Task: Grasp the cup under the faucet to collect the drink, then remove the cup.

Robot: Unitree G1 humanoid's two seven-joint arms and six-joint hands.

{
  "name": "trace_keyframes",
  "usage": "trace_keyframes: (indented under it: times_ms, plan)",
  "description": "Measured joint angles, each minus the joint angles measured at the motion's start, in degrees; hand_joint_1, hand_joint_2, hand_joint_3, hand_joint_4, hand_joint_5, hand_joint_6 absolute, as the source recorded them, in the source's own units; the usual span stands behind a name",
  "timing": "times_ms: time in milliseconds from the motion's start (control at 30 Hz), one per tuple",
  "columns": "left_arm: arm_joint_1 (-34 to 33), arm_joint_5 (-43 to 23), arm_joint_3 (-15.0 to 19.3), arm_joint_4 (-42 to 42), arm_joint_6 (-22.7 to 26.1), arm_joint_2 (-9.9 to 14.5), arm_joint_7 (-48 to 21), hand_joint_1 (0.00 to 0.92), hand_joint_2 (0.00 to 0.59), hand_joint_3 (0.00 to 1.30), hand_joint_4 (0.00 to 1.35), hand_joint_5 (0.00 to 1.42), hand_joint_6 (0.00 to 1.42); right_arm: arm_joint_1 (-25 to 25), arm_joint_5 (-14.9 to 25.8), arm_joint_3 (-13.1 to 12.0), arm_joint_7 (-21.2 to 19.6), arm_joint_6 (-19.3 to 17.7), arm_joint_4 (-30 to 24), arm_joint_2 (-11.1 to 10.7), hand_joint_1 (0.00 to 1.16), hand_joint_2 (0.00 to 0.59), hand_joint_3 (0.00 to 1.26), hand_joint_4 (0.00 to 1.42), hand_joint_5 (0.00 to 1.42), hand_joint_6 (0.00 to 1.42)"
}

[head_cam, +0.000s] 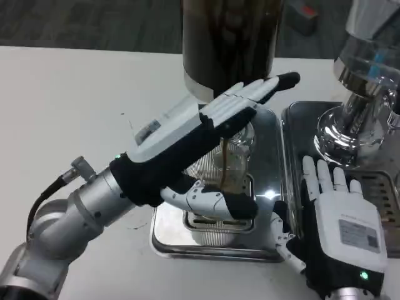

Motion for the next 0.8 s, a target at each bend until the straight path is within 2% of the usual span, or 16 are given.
trace_keyframes:
  times_ms: [167,333,467,533,600,800]
  plan:
    - [0.0,3.36,0.6,-0.4,-0.67,0.48,2.17,0.0,0.103,0.0,0.0,0.02,0.0,0.0,0.42,0.0,0.0,0.0,0.01,0.13,0.27,0.507,0.0,0.0,0.0,0.0]
    - [0.0,3.91,0.56,-0.49,-0.75,0.87,3.08,0.0,0.104,0.0,0.0,0.02,0.0,-0.01,1.32,0.0,-0.01,0.0,0.03,0.16,0.29,0.494,0.0,0.0,0.0,0.0]
    - [0.0,4.11,0.51,-0.51,-0.75,0.99,3.49,0.0,0.104,0.0,0.0,0.02,0.0,-0.03,3.13,-0.36,-0.18,-0.1,0.03,0.52,0.28,0.442,0.0,0.0,0.0,0.0]
    - [0.0,4.5,0.53,-0.55,-0.76,1.0,3.85,0.0,0.104,0.0,0.0,0.02,0.0,0.19,5.46,-1.1,-0.98,-0.93,-0.22,1.06,0.28,0.425,0.0,0.0,0.0,0.0]
    - [0.02,4.79,0.54,-0.58,-0.8,1.03,4.18,0.0,0.104,0.0,0.0,0.02,0.0,0.75,8.23,-2.14,-2.31,-2.3,-1.31,2.01,0.3,0.383,0.0,0.0,0.0,0.0]
    - [0.05,5.13,0.52,-0.57,-0.81,1.12,4.86,0.0,0.106,0.0,0.0,0.02,0.0,1.3,17.92,-5.15,-3.03,-6.61,-3.02,3.3,0.48,0.293,0.0,0.0,0.0,0.0]
